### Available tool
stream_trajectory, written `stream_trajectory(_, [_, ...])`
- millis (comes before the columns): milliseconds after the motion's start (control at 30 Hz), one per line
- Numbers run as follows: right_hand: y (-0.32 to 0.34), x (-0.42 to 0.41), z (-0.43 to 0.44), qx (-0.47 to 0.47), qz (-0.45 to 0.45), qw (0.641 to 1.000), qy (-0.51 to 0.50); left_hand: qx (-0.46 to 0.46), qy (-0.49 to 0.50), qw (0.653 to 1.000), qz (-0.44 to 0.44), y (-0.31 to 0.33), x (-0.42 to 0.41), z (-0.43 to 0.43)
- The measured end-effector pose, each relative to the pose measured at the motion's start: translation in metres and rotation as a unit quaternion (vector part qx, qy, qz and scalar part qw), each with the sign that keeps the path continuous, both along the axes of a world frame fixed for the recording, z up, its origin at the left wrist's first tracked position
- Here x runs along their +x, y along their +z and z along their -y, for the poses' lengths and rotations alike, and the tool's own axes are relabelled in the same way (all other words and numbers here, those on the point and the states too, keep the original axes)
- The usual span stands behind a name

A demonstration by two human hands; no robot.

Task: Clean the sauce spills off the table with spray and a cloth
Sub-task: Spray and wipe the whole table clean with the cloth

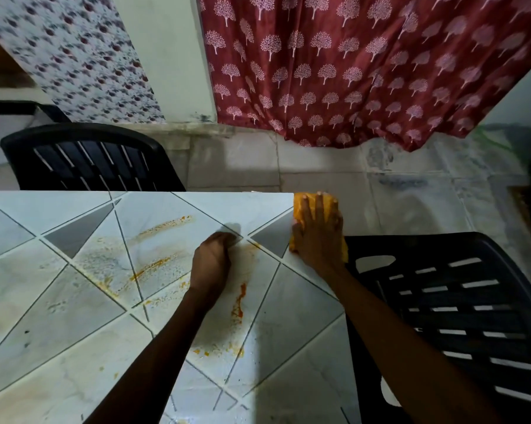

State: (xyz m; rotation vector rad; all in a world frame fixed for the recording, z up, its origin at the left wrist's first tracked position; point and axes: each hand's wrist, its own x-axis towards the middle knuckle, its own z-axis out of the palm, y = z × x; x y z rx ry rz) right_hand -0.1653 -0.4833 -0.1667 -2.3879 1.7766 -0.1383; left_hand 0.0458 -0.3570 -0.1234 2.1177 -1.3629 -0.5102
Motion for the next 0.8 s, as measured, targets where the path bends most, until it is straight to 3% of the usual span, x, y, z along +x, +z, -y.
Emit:
stream_trajectory(67, [0.003, 0.033, -0.004, -0.018, 0.004, 1.0, 0.017, -0.015, 0.033, 0.999, -0.001, 0.003, 0.006, -0.005])
stream_trajectory(133, [0.004, 0.048, -0.04, -0.045, 0.002, 0.994, 0.097, -0.026, 0.056, 0.998, -0.001, 0.003, 0.013, -0.006])
stream_trajectory(267, [0.004, -0.006, -0.104, -0.019, 0.006, 0.977, 0.213, -0.002, -0.005, 0.994, 0.113, -0.011, 0.034, -0.001])
stream_trajectory(400, [0.006, -0.046, -0.061, 0.002, -0.059, 0.993, 0.1, 0.05, -0.047, 0.99, 0.126, -0.021, 0.049, -0.005])
stream_trajectory(567, [0.006, 0.041, 0.008, 0.0, -0.005, 1.0, 0.013, 0.127, -0.111, 0.978, 0.12, -0.04, 0.051, -0.023])
stream_trajectory(667, [0.004, 0.087, -0.039, -0.016, 0.026, 0.995, 0.094, 0.14, -0.118, 0.978, 0.096, -0.041, 0.054, -0.023])
stream_trajectory(800, [0.007, 0.031, -0.102, -0.023, 0.012, 0.974, 0.226, 0.141, -0.131, 0.977, 0.096, -0.043, 0.059, -0.021])
